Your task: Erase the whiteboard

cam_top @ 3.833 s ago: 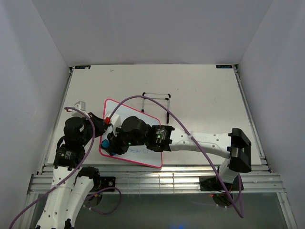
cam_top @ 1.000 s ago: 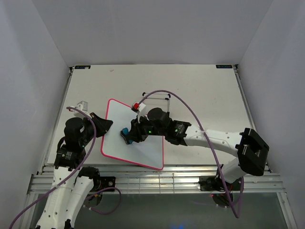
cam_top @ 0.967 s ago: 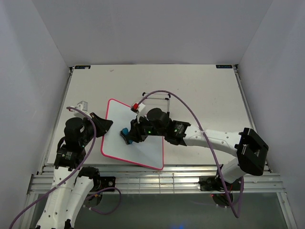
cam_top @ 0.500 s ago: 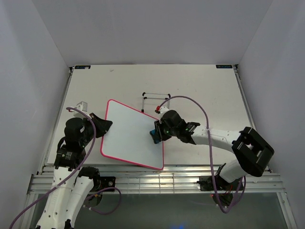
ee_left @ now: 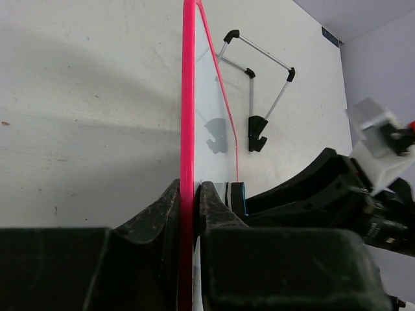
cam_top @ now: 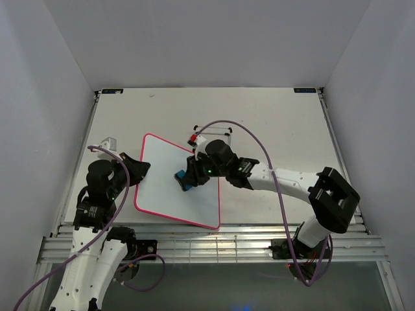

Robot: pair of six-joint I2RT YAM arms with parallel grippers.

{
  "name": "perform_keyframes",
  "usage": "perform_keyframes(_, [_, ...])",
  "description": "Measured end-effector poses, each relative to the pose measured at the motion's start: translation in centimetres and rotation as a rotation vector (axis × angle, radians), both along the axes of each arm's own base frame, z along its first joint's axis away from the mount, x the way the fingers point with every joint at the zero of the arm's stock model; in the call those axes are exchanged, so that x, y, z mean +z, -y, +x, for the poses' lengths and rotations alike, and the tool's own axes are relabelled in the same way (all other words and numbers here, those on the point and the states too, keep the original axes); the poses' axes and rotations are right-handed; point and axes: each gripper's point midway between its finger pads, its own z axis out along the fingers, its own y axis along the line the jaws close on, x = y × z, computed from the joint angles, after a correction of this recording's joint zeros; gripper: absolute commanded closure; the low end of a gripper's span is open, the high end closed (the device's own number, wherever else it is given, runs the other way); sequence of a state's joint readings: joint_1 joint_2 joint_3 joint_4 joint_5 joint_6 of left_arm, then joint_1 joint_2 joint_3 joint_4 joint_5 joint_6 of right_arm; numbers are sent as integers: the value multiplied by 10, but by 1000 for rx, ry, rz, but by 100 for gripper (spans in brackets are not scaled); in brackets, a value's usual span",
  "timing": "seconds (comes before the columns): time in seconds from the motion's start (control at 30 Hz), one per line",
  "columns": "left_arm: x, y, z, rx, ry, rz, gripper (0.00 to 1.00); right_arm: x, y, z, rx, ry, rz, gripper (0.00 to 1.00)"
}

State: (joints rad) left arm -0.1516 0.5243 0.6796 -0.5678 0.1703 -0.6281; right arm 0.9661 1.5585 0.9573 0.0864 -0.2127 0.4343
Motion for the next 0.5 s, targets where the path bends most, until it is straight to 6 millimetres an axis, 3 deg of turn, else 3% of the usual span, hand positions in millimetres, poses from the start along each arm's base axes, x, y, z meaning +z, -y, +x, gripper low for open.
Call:
perform_keyframes(0.13, [-1,-1,1,5,-3,2,100,65,-66,-19,130,77,159,92])
perform_keyframes(0.23, [-1,-1,0,6,-4,2,100,96,-97,-28,172,119,211,92])
perform_keyframes(0.5, [-5,-5,3,31,-16,11,100,93,-102,-15,129,137,123,92])
